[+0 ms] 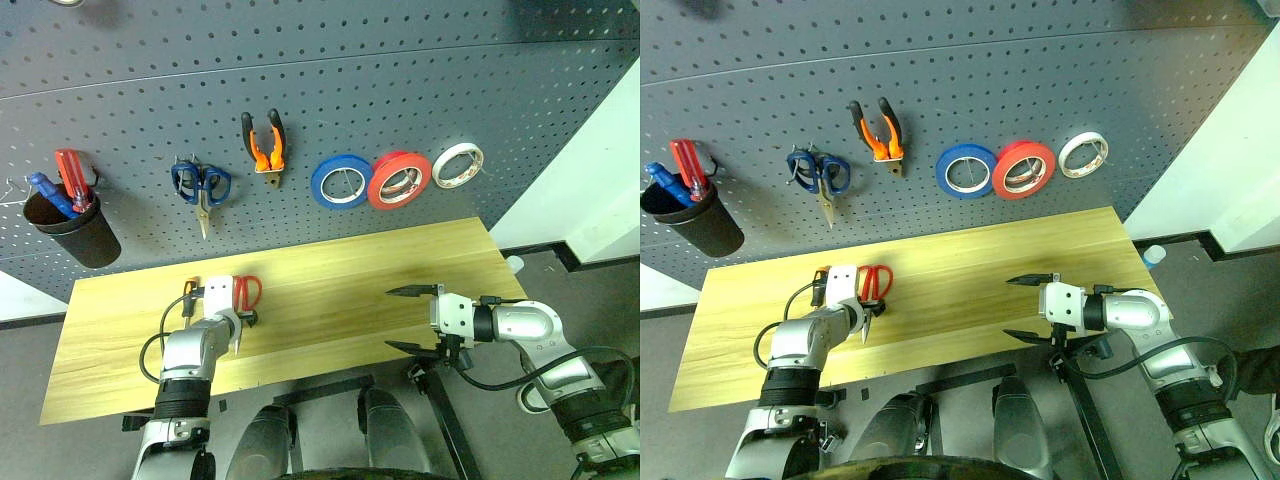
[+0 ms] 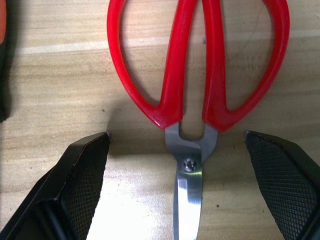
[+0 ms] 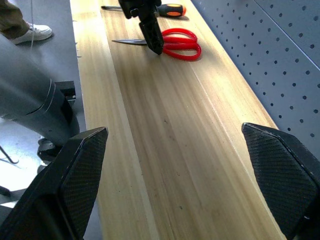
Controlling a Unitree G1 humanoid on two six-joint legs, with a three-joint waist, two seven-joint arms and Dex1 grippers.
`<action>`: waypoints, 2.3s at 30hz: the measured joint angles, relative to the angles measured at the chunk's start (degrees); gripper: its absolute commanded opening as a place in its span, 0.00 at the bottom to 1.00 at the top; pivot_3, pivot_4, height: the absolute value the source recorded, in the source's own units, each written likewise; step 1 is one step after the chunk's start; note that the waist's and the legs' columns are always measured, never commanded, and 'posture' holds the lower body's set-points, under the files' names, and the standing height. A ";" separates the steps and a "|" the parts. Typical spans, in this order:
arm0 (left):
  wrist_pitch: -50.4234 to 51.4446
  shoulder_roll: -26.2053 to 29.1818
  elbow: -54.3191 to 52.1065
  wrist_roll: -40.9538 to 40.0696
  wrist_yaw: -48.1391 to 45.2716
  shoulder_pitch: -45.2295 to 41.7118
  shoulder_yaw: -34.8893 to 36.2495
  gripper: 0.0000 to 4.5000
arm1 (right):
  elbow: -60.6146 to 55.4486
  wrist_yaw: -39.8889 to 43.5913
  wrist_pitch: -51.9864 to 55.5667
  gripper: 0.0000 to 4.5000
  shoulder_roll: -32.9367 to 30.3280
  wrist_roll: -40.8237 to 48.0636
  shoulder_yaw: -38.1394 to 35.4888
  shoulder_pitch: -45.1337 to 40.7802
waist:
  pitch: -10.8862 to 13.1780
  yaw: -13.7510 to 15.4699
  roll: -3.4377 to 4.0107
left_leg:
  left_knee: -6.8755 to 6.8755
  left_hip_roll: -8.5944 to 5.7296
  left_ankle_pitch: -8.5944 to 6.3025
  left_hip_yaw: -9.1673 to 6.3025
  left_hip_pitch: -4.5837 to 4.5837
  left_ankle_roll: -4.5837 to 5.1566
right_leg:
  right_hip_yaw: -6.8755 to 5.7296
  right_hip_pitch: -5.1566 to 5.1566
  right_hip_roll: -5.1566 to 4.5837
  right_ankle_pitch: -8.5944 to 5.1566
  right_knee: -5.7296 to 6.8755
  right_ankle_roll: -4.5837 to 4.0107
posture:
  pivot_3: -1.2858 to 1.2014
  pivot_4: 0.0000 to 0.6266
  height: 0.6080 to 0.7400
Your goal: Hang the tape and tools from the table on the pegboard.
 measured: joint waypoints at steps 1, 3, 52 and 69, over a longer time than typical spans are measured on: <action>0.32 -0.03 0.30 0.00 0.10 -0.30 0.38 1.00 | 0.00 -0.12 -0.02 1.00 0.00 -0.07 0.00 0.11 | -0.04 -0.04 0.01 | 0.00 0.00 0.00 0.00 0.01 0.00 | 0.00 0.01 0.00 0.00 0.00 0.00 | 0.48 0.20 0.98; 1.30 -0.51 0.41 -0.06 0.55 -0.61 1.37 0.96 | 0.00 -0.44 -0.11 1.00 0.00 -0.17 0.00 0.37 | -0.11 -0.06 0.02 | -0.01 0.00 0.00 0.01 0.05 0.00 | 0.01 0.04 0.00 0.00 0.00 0.00 | 0.48 0.20 0.98; -60.60 9.71 -24.00 -16.63 -38.76 31.37 15.58 0.05 | -13.50 0.84 15.38 1.00 8.24 20.10 -2.03 -6.01 | -1.19 1.65 -0.32 | 0.06 0.03 0.00 0.10 0.54 0.00 | 0.08 0.64 0.00 0.02 -0.03 -0.17 | 0.51 0.15 0.98; -64.77 12.53 -10.58 -6.10 -30.01 14.89 10.92 0.05 | -13.93 2.81 17.31 1.00 8.83 19.60 -2.50 -5.69 | -2.02 1.50 -0.36 | 0.04 0.02 0.00 0.10 0.61 0.00 | 0.07 0.68 0.01 0.07 -0.04 -0.09 | 0.50 0.13 0.98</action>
